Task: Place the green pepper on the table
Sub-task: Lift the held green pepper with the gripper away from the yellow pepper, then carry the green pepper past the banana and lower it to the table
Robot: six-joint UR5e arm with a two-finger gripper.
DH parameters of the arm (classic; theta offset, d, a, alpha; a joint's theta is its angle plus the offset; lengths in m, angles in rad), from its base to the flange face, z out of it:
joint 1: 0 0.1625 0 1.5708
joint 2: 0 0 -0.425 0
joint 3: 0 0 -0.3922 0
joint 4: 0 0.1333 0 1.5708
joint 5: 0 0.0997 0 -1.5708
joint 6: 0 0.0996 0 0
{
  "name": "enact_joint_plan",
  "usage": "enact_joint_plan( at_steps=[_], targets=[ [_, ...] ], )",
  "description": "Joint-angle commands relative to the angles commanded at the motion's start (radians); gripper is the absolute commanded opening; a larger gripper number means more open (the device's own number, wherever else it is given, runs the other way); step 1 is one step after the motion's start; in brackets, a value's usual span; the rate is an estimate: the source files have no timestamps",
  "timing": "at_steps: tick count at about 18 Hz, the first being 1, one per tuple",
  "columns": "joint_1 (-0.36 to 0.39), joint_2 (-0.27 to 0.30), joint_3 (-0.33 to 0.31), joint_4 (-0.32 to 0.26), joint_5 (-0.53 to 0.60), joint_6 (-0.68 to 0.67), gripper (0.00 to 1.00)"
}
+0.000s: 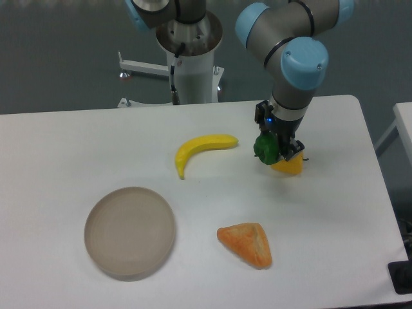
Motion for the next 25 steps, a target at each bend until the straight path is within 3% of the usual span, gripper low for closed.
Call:
enact_joint_plan(
  at_steps=[9,14,20,25],
  targets=[
    [-0.003,0.000,-0.002,-0.002,0.003,-0.006,0.01],
    [-0.015,-0.030,-0.003,0.000,-0.009,-0.043,0.00],
    [-0.098,-0.100,-0.005,0.093,-0.015,-0.164,0.01],
    [-0.179,-0.149,-0.006,0.110,-0.015,-0.291,0.01]
  ],
)
